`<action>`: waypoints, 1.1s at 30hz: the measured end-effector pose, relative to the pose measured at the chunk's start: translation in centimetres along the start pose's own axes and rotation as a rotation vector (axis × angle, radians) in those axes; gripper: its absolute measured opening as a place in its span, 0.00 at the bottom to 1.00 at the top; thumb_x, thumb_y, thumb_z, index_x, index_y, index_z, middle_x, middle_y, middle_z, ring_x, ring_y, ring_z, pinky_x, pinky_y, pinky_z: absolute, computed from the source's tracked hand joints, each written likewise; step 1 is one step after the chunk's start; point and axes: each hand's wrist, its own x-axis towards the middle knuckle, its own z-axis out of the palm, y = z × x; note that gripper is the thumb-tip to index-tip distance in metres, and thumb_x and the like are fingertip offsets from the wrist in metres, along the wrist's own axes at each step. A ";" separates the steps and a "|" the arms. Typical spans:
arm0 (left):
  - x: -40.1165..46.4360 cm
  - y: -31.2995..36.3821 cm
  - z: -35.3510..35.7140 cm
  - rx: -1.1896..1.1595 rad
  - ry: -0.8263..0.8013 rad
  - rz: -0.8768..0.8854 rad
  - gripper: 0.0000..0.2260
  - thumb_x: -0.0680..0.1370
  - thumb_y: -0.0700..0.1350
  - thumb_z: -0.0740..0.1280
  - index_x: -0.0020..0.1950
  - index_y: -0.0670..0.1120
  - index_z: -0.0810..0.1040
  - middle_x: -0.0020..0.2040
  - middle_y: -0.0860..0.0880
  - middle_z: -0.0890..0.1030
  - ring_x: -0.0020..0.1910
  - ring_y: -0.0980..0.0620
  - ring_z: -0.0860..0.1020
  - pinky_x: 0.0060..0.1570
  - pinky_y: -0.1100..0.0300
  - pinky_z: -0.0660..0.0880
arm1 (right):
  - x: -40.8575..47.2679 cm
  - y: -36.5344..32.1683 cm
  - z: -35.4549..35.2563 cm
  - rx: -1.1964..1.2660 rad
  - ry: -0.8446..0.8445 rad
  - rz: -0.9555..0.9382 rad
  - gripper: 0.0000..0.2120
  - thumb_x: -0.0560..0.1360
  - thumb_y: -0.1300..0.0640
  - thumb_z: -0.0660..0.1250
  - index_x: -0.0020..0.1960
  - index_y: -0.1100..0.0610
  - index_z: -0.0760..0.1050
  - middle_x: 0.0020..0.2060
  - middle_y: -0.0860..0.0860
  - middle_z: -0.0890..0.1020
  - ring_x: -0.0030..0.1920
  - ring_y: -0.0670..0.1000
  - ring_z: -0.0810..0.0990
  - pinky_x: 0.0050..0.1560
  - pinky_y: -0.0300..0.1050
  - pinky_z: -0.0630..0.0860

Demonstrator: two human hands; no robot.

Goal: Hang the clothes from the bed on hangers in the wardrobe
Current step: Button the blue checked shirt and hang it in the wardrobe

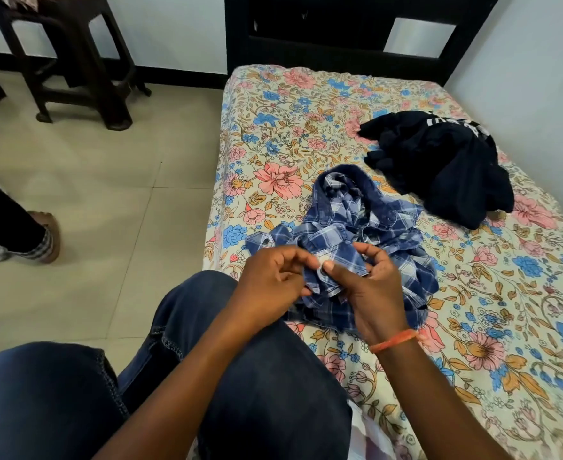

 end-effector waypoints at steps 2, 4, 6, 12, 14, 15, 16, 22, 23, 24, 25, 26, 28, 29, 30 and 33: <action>-0.1 0.0 0.0 0.053 -0.002 0.025 0.16 0.75 0.30 0.67 0.52 0.49 0.83 0.42 0.50 0.84 0.38 0.51 0.84 0.48 0.49 0.83 | 0.0 -0.1 -0.2 -0.105 0.070 -0.100 0.31 0.54 0.48 0.86 0.52 0.40 0.76 0.59 0.54 0.80 0.61 0.59 0.79 0.57 0.62 0.80; -0.4 -0.2 0.1 0.151 0.034 0.120 0.15 0.74 0.32 0.70 0.55 0.49 0.84 0.45 0.50 0.85 0.41 0.52 0.84 0.46 0.54 0.83 | -0.3 -0.5 -0.3 -0.204 0.104 -0.174 0.29 0.57 0.47 0.85 0.52 0.39 0.75 0.59 0.51 0.81 0.62 0.57 0.79 0.58 0.62 0.78; -0.4 -0.5 0.2 0.343 0.086 0.336 0.13 0.74 0.34 0.72 0.55 0.47 0.84 0.46 0.49 0.85 0.41 0.51 0.83 0.44 0.55 0.82 | -0.7 -1.0 -0.1 -0.266 0.119 -0.236 0.28 0.60 0.50 0.84 0.54 0.42 0.74 0.59 0.49 0.80 0.62 0.55 0.78 0.59 0.62 0.78; 0.3 -1.7 0.8 0.646 0.206 0.566 0.06 0.75 0.46 0.71 0.51 0.48 0.84 0.50 0.50 0.73 0.49 0.49 0.72 0.41 0.52 0.74 | -1.6 -0.9 0.4 -0.252 0.070 -0.260 0.29 0.64 0.58 0.82 0.59 0.51 0.72 0.64 0.49 0.75 0.64 0.48 0.72 0.57 0.39 0.74; 0.4 -1.9 0.8 0.677 0.186 0.534 0.05 0.75 0.48 0.71 0.49 0.50 0.83 0.49 0.53 0.78 0.50 0.50 0.72 0.46 0.51 0.72 | -1.5 -0.3 0.6 -0.204 0.081 -0.194 0.29 0.63 0.57 0.83 0.58 0.48 0.72 0.63 0.50 0.76 0.63 0.50 0.74 0.57 0.49 0.78; 0.4 -2.0 0.7 0.685 0.174 0.511 0.04 0.75 0.49 0.71 0.48 0.51 0.83 0.47 0.54 0.80 0.49 0.50 0.73 0.46 0.51 0.71 | -1.4 -0.1 0.7 -0.172 0.087 -0.150 0.30 0.61 0.55 0.84 0.57 0.46 0.73 0.61 0.51 0.77 0.62 0.54 0.76 0.57 0.55 0.80; 0.4 -2.0 0.6 0.682 0.169 0.492 0.04 0.75 0.50 0.72 0.48 0.52 0.83 0.45 0.56 0.81 0.47 0.50 0.73 0.45 0.51 0.69 | -1.4 0.2 0.7 -0.143 0.093 -0.102 0.31 0.59 0.53 0.84 0.57 0.45 0.73 0.59 0.54 0.77 0.61 0.58 0.78 0.55 0.59 0.80; 0.8 -2.3 0.3 0.798 0.082 0.694 0.05 0.74 0.48 0.70 0.45 0.50 0.85 0.37 0.53 0.83 0.37 0.48 0.74 0.35 0.51 0.73 | -1.0 0.2 0.6 0.104 0.016 0.172 0.32 0.65 0.65 0.80 0.63 0.55 0.69 0.58 0.64 0.80 0.49 0.60 0.85 0.47 0.57 0.81; 0.7 -2.2 0.5 0.813 0.100 0.727 0.07 0.74 0.47 0.68 0.45 0.49 0.85 0.37 0.53 0.83 0.36 0.48 0.73 0.34 0.53 0.72 | -1.0 0.0 0.7 0.116 0.002 0.187 0.31 0.66 0.67 0.78 0.64 0.56 0.68 0.58 0.64 0.80 0.48 0.59 0.86 0.49 0.59 0.81; 0.6 -2.1 0.7 0.812 0.120 0.742 0.07 0.74 0.46 0.68 0.45 0.48 0.86 0.37 0.52 0.83 0.36 0.48 0.73 0.34 0.54 0.71 | -0.9 -0.1 0.6 0.120 -0.009 0.196 0.31 0.67 0.68 0.77 0.65 0.57 0.68 0.58 0.63 0.81 0.48 0.59 0.86 0.52 0.60 0.80; 0.5 -2.2 0.7 0.794 0.136 0.744 0.06 0.73 0.45 0.70 0.46 0.47 0.86 0.38 0.52 0.83 0.36 0.48 0.74 0.33 0.55 0.71 | -0.9 -0.3 0.6 0.118 -0.024 0.204 0.30 0.68 0.68 0.76 0.65 0.57 0.68 0.58 0.63 0.80 0.48 0.59 0.86 0.53 0.61 0.80; 0.5 -2.3 0.8 0.770 0.141 0.728 0.05 0.72 0.43 0.71 0.46 0.46 0.86 0.39 0.51 0.83 0.36 0.48 0.74 0.33 0.56 0.72 | -0.7 -0.4 0.6 0.110 -0.043 0.208 0.29 0.68 0.68 0.76 0.64 0.55 0.68 0.60 0.62 0.80 0.50 0.59 0.86 0.54 0.61 0.80; 0.6 -2.6 0.7 0.745 0.129 0.664 0.05 0.72 0.41 0.75 0.47 0.45 0.85 0.39 0.50 0.82 0.38 0.48 0.75 0.33 0.54 0.75 | -0.6 -0.2 0.4 0.065 -0.072 0.186 0.27 0.69 0.67 0.76 0.61 0.51 0.70 0.63 0.59 0.77 0.53 0.59 0.84 0.53 0.61 0.81; 0.6 -2.7 0.6 0.749 0.113 0.626 0.06 0.71 0.41 0.76 0.47 0.45 0.85 0.40 0.50 0.82 0.38 0.48 0.76 0.32 0.52 0.76 | -0.6 -0.1 0.4 0.029 -0.080 0.159 0.26 0.69 0.66 0.77 0.60 0.49 0.70 0.64 0.58 0.76 0.55 0.59 0.83 0.54 0.61 0.81; 0.6 -2.7 0.5 0.762 0.100 0.601 0.06 0.71 0.40 0.76 0.47 0.45 0.85 0.40 0.50 0.81 0.39 0.48 0.75 0.32 0.51 0.76 | -0.6 0.1 0.4 0.001 -0.089 0.130 0.26 0.69 0.65 0.77 0.60 0.48 0.71 0.64 0.57 0.76 0.58 0.59 0.82 0.55 0.61 0.81; 0.6 -2.6 0.4 0.798 0.060 0.603 0.05 0.74 0.42 0.74 0.49 0.45 0.85 0.41 0.49 0.81 0.40 0.49 0.75 0.34 0.53 0.75 | -0.6 0.2 0.2 -0.005 -0.122 0.093 0.29 0.67 0.63 0.79 0.62 0.48 0.71 0.64 0.54 0.76 0.63 0.58 0.78 0.60 0.60 0.79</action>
